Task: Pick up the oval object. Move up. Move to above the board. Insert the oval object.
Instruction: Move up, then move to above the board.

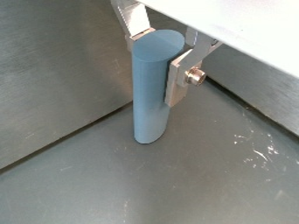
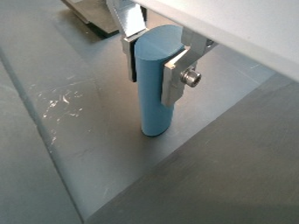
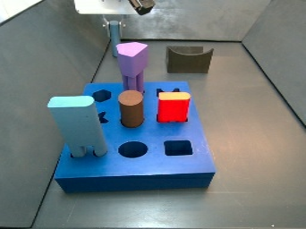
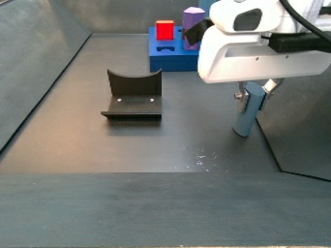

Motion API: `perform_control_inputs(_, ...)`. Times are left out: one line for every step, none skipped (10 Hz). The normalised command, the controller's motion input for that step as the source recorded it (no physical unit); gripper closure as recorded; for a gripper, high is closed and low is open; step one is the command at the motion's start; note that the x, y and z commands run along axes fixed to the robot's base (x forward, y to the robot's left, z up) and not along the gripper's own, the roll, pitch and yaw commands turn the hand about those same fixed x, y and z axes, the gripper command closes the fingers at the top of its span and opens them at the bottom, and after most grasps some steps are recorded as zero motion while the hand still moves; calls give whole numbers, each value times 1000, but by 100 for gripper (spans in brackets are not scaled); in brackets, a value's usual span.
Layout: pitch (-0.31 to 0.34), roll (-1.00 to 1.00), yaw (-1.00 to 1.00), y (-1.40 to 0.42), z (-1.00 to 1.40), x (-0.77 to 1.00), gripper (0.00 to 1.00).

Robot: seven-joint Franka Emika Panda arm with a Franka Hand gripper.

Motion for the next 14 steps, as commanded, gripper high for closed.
perform_control_inputs(-6, 4, 31, 55, 843, -8, 100)
perform_control_inputs(16, 14, 22, 41, 767, -27, 100)
perform_control_inputs(28, 34, 8, 23, 668, -28, 100)
perform_control_inputs(39, 57, -1, 18, 558, -31, 100)
perform_control_inputs(53, 86, -9, 15, 409, -36, 100)
perform_control_inputs(61, 103, -7, 7, 299, -35, 100)
perform_control_inputs(118, 326, 1, 109, 1000, -129, 100)
perform_control_inputs(120, 324, 15, 106, 1000, -131, 100)
perform_control_inputs(102, 287, 26, 89, 1000, -124, 100)
perform_control_inputs(82, 233, 29, 81, 1000, -119, 100)
perform_control_inputs(55, 167, 27, 75, 1000, -113, 100)
perform_control_inputs(46, 147, 25, 69, 1000, -107, 100)
perform_control_inputs(47, 141, 25, 64, 1000, -104, 100)
perform_control_inputs(49, 136, 26, 55, 1000, -96, 100)
